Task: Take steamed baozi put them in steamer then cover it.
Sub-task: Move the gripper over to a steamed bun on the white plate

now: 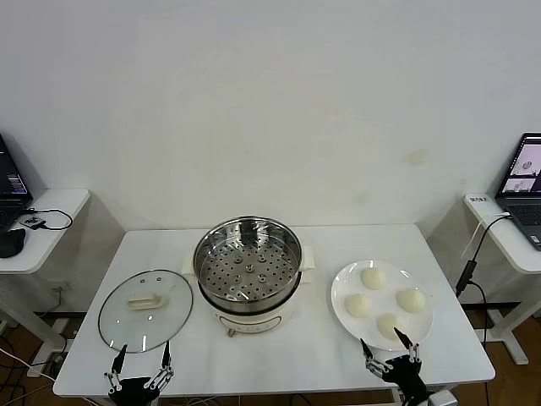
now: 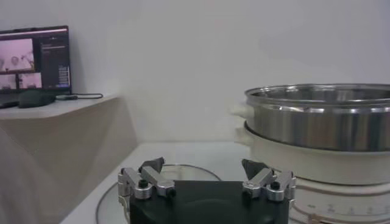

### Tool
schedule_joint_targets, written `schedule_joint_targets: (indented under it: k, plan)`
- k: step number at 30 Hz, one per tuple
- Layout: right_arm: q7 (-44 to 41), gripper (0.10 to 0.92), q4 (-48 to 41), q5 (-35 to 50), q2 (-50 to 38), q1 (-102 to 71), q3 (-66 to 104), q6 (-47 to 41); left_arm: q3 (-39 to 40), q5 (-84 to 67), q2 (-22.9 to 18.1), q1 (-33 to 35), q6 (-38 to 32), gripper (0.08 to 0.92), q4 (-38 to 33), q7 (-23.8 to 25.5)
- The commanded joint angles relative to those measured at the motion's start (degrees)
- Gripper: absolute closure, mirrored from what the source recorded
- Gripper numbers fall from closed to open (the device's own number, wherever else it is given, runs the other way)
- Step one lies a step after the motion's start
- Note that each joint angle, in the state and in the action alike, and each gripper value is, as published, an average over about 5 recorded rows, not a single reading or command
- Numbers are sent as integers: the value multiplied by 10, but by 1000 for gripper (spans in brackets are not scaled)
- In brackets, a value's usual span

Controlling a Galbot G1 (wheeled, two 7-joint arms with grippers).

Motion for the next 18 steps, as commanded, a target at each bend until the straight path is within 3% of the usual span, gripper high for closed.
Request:
schedule_joint_targets:
  k: [1,5,10,18]
  plan:
    - [-15,203,-8,-231,-83,116,29,-46,-4,21,-3,-7,0,177,7,-8]
    - [-61,203,-36,-267,-150,188,16,-67,-4,36,-6,-6,-8,177,11,-12]
    - [-179,203,-89,-279,-237,291,-34,-102,-11,52,-12,-4,-23,177,11,-15]
    - [-346,202,-180,-222,-357,519,-208,-120,-15,56,-13,3,-23,177,8,-15]
